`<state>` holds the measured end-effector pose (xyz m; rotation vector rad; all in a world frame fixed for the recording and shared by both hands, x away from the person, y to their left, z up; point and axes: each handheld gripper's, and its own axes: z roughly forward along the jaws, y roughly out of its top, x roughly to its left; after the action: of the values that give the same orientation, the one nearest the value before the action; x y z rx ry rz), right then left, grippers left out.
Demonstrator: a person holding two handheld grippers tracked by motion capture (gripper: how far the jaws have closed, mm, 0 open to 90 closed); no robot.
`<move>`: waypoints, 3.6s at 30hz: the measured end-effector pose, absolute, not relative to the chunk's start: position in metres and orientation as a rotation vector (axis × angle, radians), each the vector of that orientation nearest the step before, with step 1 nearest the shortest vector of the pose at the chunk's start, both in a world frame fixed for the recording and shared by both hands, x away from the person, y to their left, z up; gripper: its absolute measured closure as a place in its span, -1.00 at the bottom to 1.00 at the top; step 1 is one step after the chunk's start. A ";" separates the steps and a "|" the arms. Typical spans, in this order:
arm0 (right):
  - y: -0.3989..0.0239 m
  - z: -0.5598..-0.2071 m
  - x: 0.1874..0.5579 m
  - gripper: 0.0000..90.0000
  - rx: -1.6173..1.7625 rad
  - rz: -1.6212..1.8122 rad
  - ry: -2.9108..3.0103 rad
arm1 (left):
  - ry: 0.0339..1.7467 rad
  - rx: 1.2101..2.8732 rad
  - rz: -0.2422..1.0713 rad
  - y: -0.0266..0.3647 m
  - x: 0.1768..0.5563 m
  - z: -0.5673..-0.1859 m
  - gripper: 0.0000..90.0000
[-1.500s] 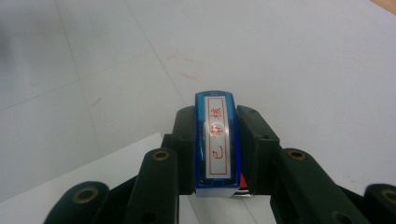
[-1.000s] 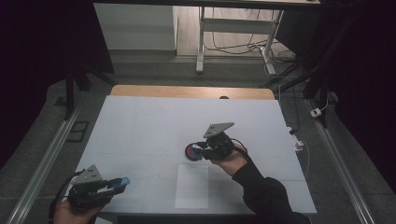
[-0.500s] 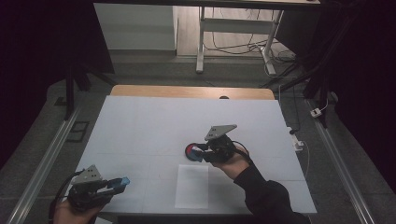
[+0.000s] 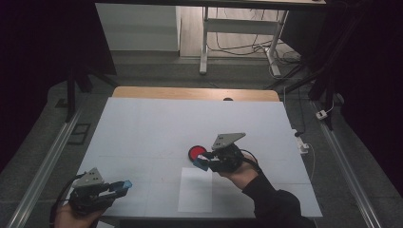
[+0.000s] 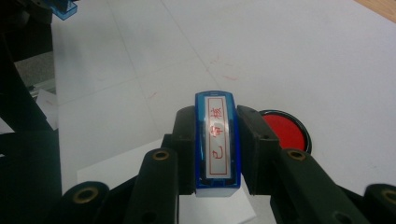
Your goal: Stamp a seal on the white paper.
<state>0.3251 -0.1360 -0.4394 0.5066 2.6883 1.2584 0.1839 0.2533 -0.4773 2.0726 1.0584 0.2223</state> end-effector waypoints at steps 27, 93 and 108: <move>-0.124 -0.465 0.305 0.56 0.432 1.152 2.813 | 1.062 2.070 0.219 0.254 0.184 -0.477 0.52; -0.107 -0.495 0.289 0.57 0.300 1.011 2.808 | 1.060 2.077 0.221 0.252 0.184 -0.477 0.52; -0.115 -0.498 0.307 0.57 0.430 1.127 2.884 | 1.060 2.078 0.216 0.253 0.185 -0.478 0.52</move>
<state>0.3067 -0.1148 -0.4983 0.4299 2.8845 1.1273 0.1846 0.2525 -0.4776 2.0777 1.0601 0.2162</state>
